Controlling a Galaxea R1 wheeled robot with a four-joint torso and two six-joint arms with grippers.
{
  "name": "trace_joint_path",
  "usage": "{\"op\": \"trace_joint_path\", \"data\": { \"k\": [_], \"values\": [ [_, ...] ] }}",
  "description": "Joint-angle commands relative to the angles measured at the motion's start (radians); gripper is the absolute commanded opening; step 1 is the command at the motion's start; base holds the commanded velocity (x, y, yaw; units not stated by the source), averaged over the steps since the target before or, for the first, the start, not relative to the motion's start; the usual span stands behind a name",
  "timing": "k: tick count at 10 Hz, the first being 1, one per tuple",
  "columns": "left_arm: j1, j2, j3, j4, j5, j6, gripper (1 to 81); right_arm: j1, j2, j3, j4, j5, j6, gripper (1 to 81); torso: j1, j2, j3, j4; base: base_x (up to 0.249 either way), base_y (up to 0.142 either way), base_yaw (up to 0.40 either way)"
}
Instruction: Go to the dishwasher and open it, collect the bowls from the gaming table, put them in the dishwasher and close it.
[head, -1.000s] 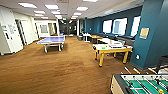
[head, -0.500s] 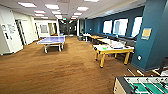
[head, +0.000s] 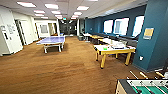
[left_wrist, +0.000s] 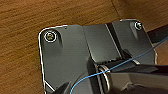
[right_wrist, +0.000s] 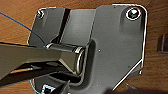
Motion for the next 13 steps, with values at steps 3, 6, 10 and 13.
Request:
{"op": "trace_joint_path", "data": {
  "k": [3,6,10,13],
  "values": [
    [-0.056,-0.009,0.000,-0.003,0.045,0.007,81.1,0.051,-0.005,0.003,-0.011,-0.058,-0.005,81.1,0.001,0.000,0.000,0.000,0.117,0.000,0.000],
    [-0.056,-0.007,0.000,-0.003,0.045,0.007,81.1,0.049,-0.007,0.001,-0.011,-0.058,-0.005,81.1,0.001,0.000,0.000,0.000,0.117,0.000,0.000],
    [-0.056,-0.006,0.000,-0.003,0.045,0.007,81.1,0.050,-0.005,-0.003,-0.011,-0.058,-0.005,81.1,0.001,0.000,0.000,0.000,0.117,0.015,0.000],
    [-0.056,-0.004,0.000,-0.003,0.045,0.007,81.1,0.049,-0.005,-0.005,-0.011,-0.058,-0.005,81.1,0.001,0.000,0.000,0.000,0.117,0.061,0.000]
  ]
}}
